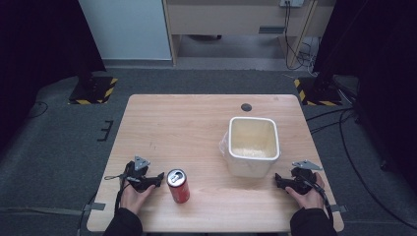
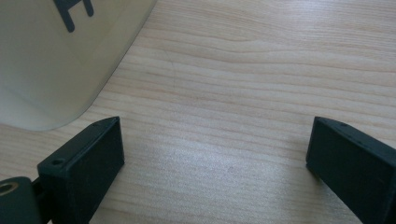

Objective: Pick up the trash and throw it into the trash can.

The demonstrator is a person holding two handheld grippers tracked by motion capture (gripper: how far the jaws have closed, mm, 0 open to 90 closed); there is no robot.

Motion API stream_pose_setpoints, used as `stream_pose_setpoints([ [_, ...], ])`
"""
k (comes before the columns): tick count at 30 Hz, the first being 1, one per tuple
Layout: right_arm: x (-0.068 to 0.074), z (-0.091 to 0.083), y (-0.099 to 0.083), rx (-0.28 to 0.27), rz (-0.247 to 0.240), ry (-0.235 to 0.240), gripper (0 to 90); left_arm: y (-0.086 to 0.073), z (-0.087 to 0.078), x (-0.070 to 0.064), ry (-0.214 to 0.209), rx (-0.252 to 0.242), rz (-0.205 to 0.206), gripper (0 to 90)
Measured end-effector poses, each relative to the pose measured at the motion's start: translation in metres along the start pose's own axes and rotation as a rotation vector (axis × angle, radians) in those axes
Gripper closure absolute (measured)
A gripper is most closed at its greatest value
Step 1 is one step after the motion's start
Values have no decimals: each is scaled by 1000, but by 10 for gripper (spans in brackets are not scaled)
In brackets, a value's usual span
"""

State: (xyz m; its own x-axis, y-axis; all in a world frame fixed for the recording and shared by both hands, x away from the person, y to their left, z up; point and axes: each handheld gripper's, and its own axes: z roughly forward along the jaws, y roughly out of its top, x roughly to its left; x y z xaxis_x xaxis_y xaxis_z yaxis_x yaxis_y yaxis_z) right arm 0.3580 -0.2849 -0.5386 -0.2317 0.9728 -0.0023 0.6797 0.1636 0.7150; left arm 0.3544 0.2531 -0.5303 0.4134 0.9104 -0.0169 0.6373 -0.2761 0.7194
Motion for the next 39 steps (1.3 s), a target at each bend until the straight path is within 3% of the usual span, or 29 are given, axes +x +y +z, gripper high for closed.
stream_pose_setpoints([
  [3, 0, 0, 0, 0, 1, -1, 39, 3, -4, 0, -4, -23, -1, 222],
  [13, 2, 0, 0, 6, 7, -2, 25, 20, -41, 5, -35, -220, -37, 230],
  [15, 2, 0, 0, 6, 7, -3, 25, 21, -43, 5, -39, -229, -40, 229],
  [18, 2, 0, 0, 7, 7, -3, 25, 25, -56, 6, -56, -289, -62, 226],
  [26, 2, 0, 0, 6, 8, -3, 25, 35, -85, 7, -85, -405, -76, 213],
  [31, 2, 0, 0, 6, 8, -3, 25, 40, -99, 2, -99, -462, -70, 203],
  [39, 2, 0, 0, 6, 8, -4, 25, 46, -114, -12, -128, -507, -40, 180],
])
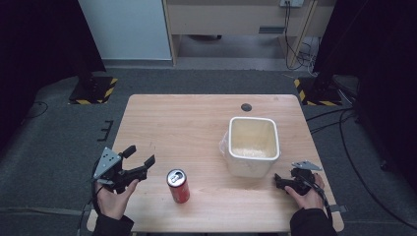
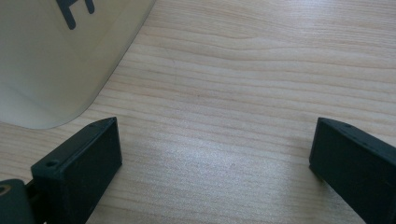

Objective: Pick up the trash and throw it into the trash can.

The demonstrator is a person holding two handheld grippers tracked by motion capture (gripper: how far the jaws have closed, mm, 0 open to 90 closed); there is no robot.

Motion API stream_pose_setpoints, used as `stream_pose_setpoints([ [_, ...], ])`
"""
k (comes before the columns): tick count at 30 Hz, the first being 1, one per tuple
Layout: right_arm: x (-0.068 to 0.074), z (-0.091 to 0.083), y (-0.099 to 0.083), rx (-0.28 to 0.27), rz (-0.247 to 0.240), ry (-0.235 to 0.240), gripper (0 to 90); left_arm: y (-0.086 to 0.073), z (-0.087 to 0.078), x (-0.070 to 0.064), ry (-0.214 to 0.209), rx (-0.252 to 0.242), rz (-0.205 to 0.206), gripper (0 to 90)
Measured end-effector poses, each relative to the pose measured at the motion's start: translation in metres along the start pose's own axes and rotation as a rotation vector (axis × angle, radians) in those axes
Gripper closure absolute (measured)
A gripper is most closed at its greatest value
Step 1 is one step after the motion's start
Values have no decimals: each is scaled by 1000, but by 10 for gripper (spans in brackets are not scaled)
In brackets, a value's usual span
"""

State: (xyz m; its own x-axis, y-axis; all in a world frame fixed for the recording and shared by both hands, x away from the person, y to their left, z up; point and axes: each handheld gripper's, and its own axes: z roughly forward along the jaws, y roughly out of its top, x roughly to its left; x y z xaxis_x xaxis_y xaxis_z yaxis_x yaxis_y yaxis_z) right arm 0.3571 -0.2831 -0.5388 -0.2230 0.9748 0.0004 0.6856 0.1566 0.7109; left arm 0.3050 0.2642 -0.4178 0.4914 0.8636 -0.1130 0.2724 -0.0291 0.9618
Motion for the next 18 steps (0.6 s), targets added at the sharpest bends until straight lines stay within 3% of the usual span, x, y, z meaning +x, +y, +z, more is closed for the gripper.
stream_pose_setpoints([
  [18, 0, 0, 0, -1, 0, -2, 25, -4, -9, -37, -109, -34, 81, 161],
])
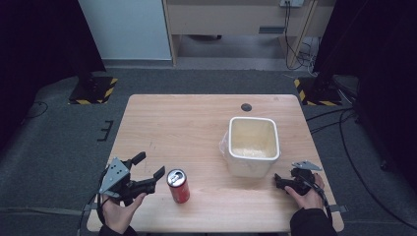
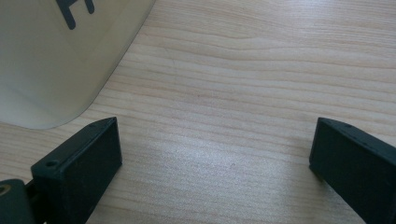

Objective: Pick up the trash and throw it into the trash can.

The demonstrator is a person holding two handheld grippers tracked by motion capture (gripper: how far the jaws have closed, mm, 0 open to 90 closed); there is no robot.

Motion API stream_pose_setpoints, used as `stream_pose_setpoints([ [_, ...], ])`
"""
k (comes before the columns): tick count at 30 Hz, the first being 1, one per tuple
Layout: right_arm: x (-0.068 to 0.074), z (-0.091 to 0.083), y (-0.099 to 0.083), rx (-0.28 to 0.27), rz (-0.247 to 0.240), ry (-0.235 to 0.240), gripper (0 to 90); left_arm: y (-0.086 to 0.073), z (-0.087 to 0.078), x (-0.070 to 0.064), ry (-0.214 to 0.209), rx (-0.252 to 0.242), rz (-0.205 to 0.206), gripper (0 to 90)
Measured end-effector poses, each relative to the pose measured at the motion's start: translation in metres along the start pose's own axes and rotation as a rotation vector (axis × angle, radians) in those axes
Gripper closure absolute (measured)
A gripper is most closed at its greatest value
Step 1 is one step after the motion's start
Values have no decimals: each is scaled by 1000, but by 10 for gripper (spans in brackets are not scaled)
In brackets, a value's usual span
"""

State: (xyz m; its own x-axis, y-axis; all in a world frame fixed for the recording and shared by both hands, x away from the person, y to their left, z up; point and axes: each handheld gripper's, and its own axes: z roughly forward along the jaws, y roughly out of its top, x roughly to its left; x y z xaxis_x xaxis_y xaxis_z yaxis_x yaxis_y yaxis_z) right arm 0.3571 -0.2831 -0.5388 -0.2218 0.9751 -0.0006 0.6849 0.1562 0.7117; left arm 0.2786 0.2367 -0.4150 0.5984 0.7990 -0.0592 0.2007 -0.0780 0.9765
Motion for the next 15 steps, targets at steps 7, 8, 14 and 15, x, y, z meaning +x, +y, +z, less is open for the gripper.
stream_pose_setpoints([
  [7, 0, 0, 0, 1, 0, 0, 25, -2, 5, -14, -39, 13, 22, 161],
  [8, 0, 0, 0, 1, 1, 1, 25, -3, 5, -16, -41, 15, 25, 161],
  [14, 0, 0, 0, 1, 1, 1, 25, -10, 13, -24, -73, 49, 34, 161],
  [15, 0, 0, 0, 1, 1, 0, 25, -11, 15, -25, -75, 58, 38, 161],
])
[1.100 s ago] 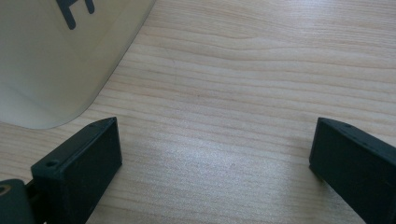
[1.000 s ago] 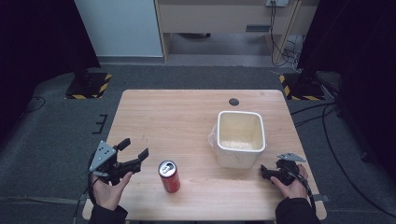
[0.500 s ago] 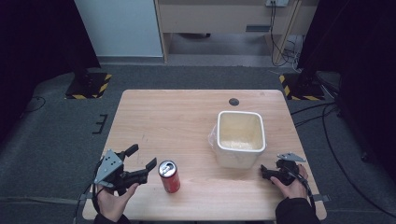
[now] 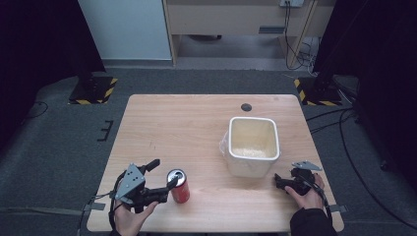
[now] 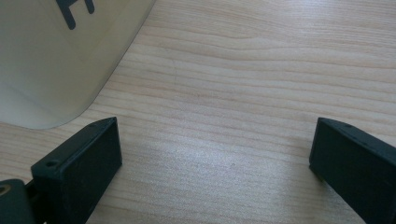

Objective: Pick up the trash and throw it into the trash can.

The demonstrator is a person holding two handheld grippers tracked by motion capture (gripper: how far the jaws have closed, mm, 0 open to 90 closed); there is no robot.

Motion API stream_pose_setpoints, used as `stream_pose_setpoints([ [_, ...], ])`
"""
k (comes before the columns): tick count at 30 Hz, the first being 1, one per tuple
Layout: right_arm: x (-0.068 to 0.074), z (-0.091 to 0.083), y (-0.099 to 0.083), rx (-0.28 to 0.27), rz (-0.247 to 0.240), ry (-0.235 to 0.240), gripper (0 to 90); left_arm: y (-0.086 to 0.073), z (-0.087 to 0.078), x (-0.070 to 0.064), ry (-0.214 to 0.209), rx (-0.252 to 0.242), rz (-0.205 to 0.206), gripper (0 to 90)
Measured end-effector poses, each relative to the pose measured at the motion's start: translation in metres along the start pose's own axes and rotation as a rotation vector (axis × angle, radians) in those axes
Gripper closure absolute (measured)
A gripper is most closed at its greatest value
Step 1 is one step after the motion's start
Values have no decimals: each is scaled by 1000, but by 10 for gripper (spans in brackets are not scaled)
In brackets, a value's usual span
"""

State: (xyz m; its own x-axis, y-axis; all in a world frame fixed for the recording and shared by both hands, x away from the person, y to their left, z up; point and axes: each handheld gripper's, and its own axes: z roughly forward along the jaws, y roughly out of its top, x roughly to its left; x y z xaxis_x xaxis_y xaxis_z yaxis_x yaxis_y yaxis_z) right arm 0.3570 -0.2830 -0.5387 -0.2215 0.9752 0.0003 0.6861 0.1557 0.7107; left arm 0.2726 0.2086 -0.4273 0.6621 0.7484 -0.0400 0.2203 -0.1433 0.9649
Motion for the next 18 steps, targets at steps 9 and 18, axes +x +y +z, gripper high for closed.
stream_pose_setpoints([
  [9, 0, 0, 0, -1, -1, 0, 25, -8, 8, -5, -15, 38, 5, 159],
  [18, 0, 0, 0, -1, -1, 0, 25, -18, 18, -8, -27, 89, 12, 158],
])
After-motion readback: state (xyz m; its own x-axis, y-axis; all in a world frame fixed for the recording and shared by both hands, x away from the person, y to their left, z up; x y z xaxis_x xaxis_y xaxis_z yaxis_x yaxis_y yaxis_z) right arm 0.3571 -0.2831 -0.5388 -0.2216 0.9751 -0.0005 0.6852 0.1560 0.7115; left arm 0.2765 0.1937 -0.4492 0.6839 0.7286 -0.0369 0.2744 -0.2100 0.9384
